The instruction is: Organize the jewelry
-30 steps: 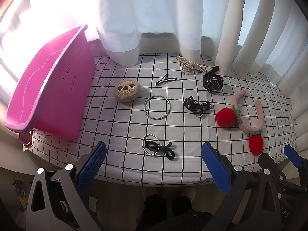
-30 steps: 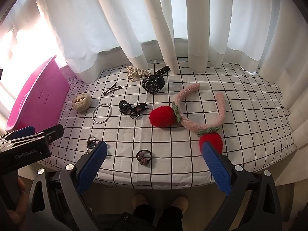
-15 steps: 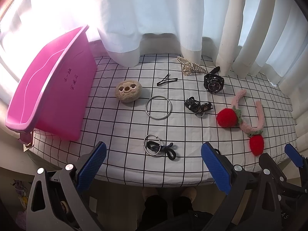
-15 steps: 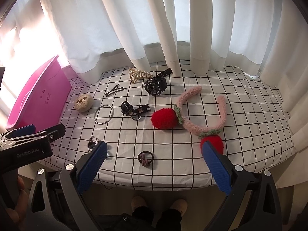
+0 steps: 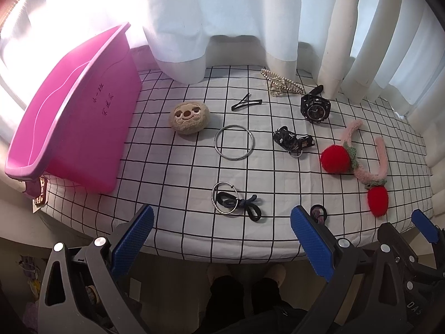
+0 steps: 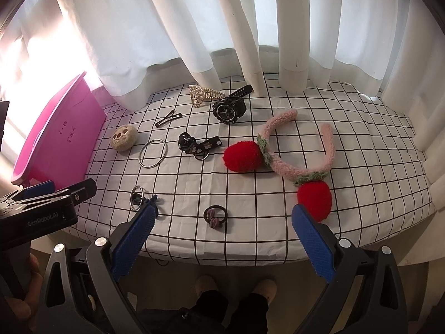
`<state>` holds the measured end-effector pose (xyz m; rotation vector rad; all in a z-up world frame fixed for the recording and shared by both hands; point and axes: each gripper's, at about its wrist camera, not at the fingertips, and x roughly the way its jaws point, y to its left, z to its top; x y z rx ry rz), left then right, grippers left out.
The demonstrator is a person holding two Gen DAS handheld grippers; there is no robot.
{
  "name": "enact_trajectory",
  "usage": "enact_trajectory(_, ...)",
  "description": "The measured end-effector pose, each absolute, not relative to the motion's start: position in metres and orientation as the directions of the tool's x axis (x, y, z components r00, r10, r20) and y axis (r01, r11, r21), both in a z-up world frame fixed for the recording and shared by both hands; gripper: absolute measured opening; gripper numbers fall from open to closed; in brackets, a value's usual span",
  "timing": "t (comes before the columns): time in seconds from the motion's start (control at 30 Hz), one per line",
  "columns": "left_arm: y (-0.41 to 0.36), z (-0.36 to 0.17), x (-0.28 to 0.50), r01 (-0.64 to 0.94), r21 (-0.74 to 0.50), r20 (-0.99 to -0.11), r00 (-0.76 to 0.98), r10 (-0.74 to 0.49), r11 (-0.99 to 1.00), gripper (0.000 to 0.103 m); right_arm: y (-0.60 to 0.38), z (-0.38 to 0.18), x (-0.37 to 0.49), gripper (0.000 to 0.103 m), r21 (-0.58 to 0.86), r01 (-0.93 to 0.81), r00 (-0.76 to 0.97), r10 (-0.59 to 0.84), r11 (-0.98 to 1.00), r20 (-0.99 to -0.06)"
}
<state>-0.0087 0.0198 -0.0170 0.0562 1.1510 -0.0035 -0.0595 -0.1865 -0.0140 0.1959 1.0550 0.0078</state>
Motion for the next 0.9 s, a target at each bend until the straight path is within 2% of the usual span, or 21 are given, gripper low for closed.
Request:
enact_trajectory(0.33,0.041,-0.051,-0.009,-0.005,0.014,-0.927,0.376,0.015,1.000,0.097,-0.191,-0.035,-0.072,0.094,0.157,0.083,0.554,0.085,0.984,-0.828)
enact_trajectory(0.57,0.062,-0.084,-0.009,-0.020,-0.009,-0.916,0.401,0.000,1.000,0.097,-0.182,-0.081,-0.064,0.094,0.098,0.068,0.443,0.058,0.993,-0.895)
enact_trajectory(0.77,0.071,-0.110,-0.005,-0.009,-0.061,-0.910,0.412,-0.052,0.998,0.097,-0.166,-0.105,-0.059,0.094,0.031,0.022,0.461,0.017,0.999,-0.887)
enact_trajectory(0.9,0.062,-0.124,0.002,0.024,-0.049,-0.911,0.410,-0.054,0.999,0.097,-0.162,-0.116,-0.051,0.094,0.027,0.012,0.459,0.018,1.000,-0.888)
